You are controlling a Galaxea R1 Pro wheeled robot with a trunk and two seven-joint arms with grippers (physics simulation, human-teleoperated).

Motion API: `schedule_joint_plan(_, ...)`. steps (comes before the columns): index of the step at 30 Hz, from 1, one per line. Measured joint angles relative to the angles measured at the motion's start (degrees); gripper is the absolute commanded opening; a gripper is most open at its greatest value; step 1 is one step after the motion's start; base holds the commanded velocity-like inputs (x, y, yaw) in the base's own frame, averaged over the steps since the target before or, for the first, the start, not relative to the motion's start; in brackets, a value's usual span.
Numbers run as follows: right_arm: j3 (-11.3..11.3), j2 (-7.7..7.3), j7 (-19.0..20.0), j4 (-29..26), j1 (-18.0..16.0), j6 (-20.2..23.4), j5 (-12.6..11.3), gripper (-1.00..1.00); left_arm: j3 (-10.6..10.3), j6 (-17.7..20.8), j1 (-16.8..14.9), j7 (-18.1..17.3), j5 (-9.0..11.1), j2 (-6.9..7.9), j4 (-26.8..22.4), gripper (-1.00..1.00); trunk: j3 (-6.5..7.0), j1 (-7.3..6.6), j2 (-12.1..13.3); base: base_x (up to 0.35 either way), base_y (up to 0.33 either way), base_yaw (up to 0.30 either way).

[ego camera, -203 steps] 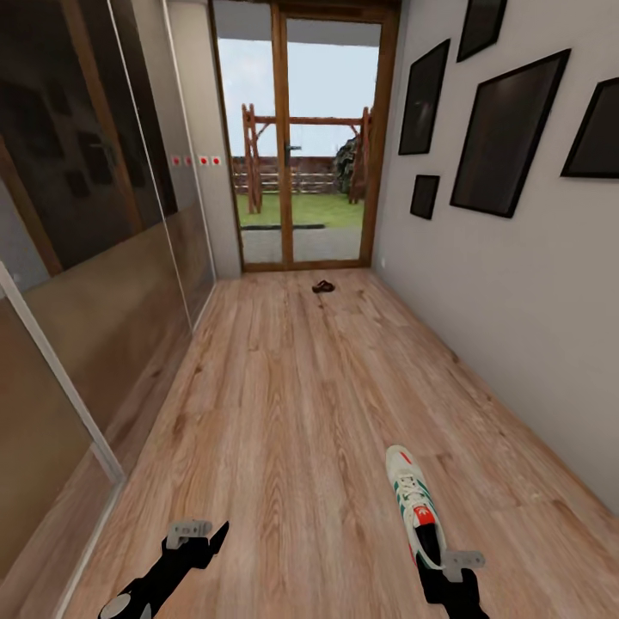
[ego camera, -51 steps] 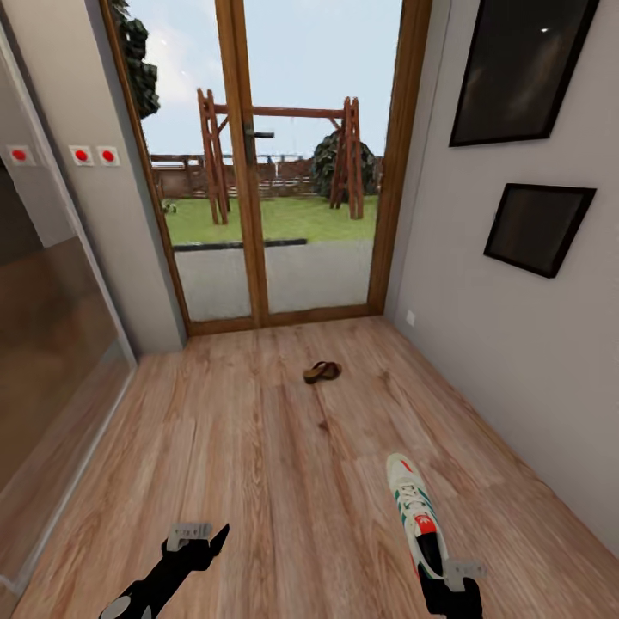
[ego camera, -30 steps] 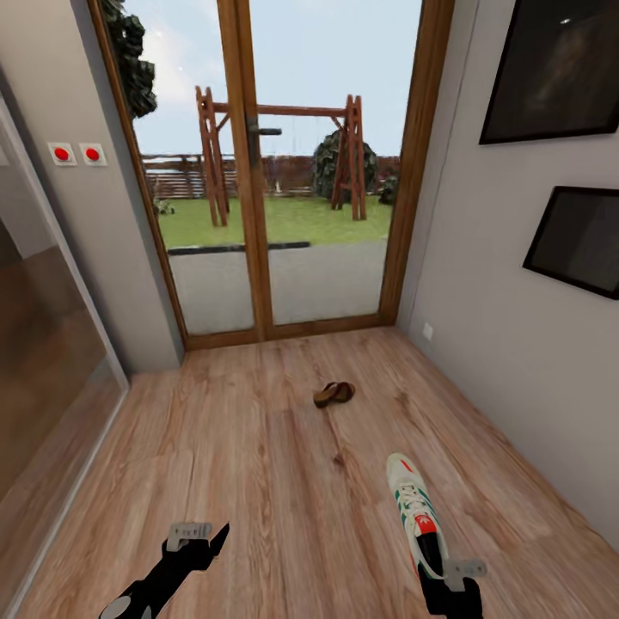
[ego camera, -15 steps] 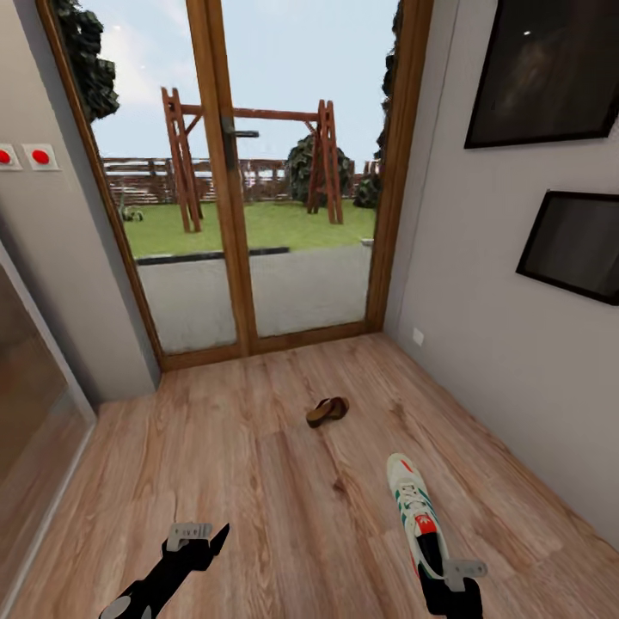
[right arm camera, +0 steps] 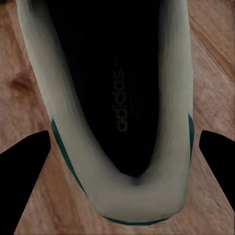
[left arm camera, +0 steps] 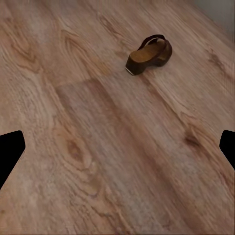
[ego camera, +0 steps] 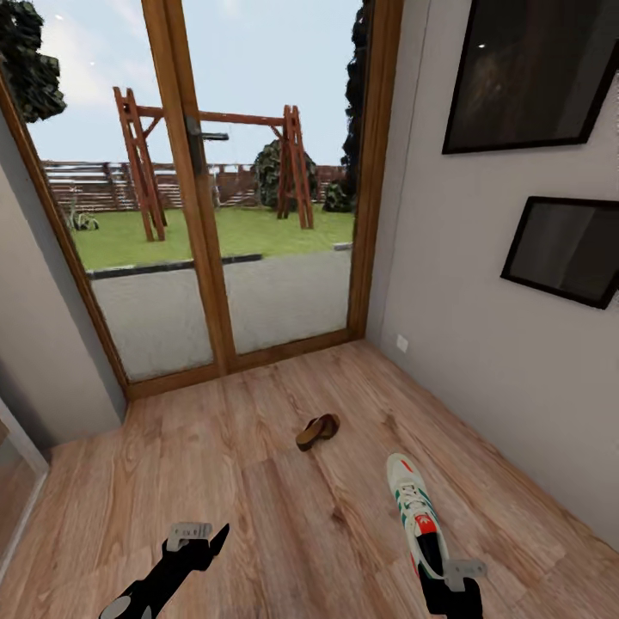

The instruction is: Pick up the two gym shoes and the two sandals from the corridor floor and place them onto the hallstand (shoe rack) in the corridor, making sure they are on the rack and not on the floor. Arrange them so the two gym shoes are next to each other and the two sandals are next to each other.

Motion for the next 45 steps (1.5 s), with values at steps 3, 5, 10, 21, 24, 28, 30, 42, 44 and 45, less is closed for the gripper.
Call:
schedule_joint_plan(3,0.00,0.00,0.00,0.00,0.00,0.00,0.00,-1.00,0.00,0.00,0.00,0.00,0.00,0.00,0.00,1.00,0.15,0.00,0.00,0.281,0.202,-0.181)
schedule_joint_plan(5,0.01,0.00,0.00,0.01,0.00,0.00,0.00,-1.00,0.00,0.00,0.01,0.00,-0.02,0.00,-0.01,1.00,0.20,0.00,0.00,0.286,0.185,-0.086)
schedule_joint_plan(10,0.01,0.01,0.00,0.02,0.01,-0.01,0.00,-1.00,0.00,0.00,0.01,0.00,-0.05,0.01,-0.01,1.00,0.24,0.00,0.00,0.299,0.162,-0.029)
schedule_joint_plan(21,-0.01,0.01,0.00,0.02,0.00,-0.01,-0.01,-1.00,0.00,0.00,0.00,0.00,-0.02,0.00,0.00,1.00,0.31,0.00,0.00,0.290,0.140,-0.038)
schedule_joint_plan(24,0.00,0.00,0.00,0.00,0.00,-0.01,0.00,-1.00,0.03,0.00,0.00,0.00,-0.01,0.00,0.01,1.00,0.45,0.01,0.00,0.167,0.127,-0.198)
schedule_joint_plan(28,0.00,0.00,0.00,0.00,0.00,-0.01,0.00,-1.00,0.07,0.00,0.00,0.00,-0.02,0.00,0.01,1.00,0.66,0.02,0.00,0.120,0.128,-0.218)
schedule_joint_plan(30,0.00,0.00,0.00,0.00,0.00,-0.01,0.00,-1.00,0.08,0.00,0.00,0.00,-0.01,0.00,0.01,1.00,0.77,0.02,0.00,0.064,0.131,-0.223)
schedule_joint_plan(42,0.00,0.00,0.00,0.00,0.00,0.00,0.00,-1.00,0.09,0.00,0.00,0.00,0.00,0.00,0.01,1.00,1.44,0.03,0.00,0.011,0.157,-0.225)
schedule_joint_plan(44,0.00,0.00,0.00,0.00,0.00,-0.01,0.00,-1.00,0.09,0.00,0.00,0.00,0.00,0.00,0.01,1.00,1.55,0.03,0.00,0.001,0.123,-0.226)
schedule_joint_plan(45,0.01,0.00,0.00,0.00,0.00,-0.01,0.00,-1.00,0.09,0.00,0.00,0.00,-0.02,0.00,0.01,1.00,1.61,0.03,0.00,0.000,0.072,-0.225)
